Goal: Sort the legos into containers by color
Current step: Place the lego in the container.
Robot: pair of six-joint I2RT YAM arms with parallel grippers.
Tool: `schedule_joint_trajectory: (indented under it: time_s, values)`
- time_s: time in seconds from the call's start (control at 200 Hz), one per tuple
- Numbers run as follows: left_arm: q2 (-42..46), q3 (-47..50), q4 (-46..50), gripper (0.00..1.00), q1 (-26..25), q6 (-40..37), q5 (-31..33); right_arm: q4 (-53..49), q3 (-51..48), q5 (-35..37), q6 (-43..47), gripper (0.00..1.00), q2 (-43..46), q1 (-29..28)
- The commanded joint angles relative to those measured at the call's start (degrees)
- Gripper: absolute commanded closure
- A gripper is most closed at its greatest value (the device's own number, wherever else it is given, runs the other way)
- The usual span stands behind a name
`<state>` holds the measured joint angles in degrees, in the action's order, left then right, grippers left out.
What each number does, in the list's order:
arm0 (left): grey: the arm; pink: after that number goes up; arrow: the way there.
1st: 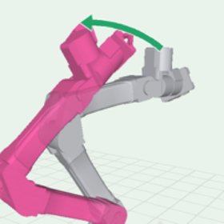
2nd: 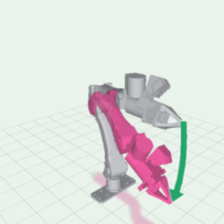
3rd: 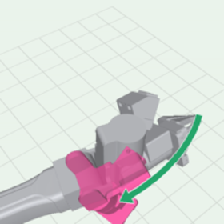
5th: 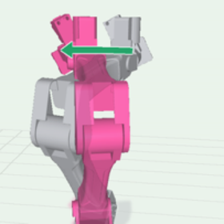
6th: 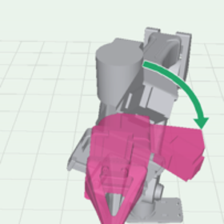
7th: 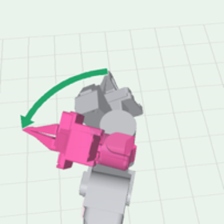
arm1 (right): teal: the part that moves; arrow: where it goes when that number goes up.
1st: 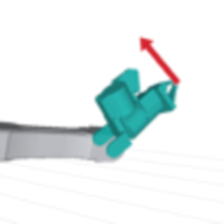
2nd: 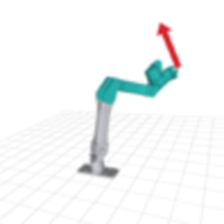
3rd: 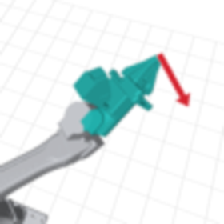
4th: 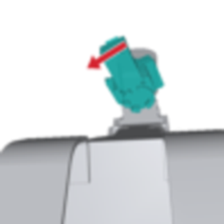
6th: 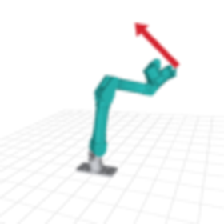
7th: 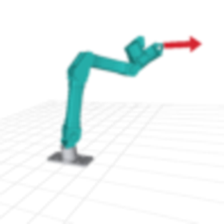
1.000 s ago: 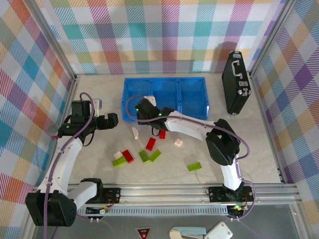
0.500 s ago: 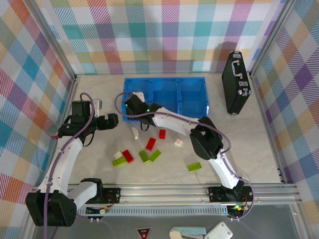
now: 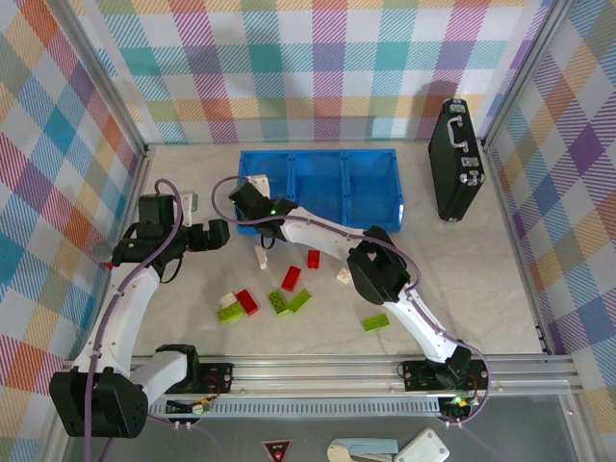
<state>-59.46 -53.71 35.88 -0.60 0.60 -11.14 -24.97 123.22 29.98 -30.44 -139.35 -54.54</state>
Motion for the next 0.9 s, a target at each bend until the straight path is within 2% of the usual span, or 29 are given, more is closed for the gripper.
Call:
schedule_joint_trajectory:
  time_s: [0.0, 0.435, 0.665, 0.895]
  values:
    - [-0.1, 0.4, -0.4, 0.0, 0.2, 0.5, -1.2, -0.8, 2.3, 1.9, 0.0, 0.31, -1.2, 0.3]
    - [-0.3, 0.4, -0.3, 0.0, 0.2, 0.2, -1.1, -3.2, 1.3, 0.4, 0.8, 0.23, 2.4, 0.3]
    - [0.2, 0.5, -0.2, 0.0, 0.2, 0.0, -0.6, -6.7, -0.3, -4.4, 1.2, 0.23, 5.9, 0.2]
    - [0.4, 0.4, 0.0, 0.0, 0.2, -0.2, 0.1, -14.6, -1.2, -11.9, 2.2, 0.23, 9.5, 0.2]
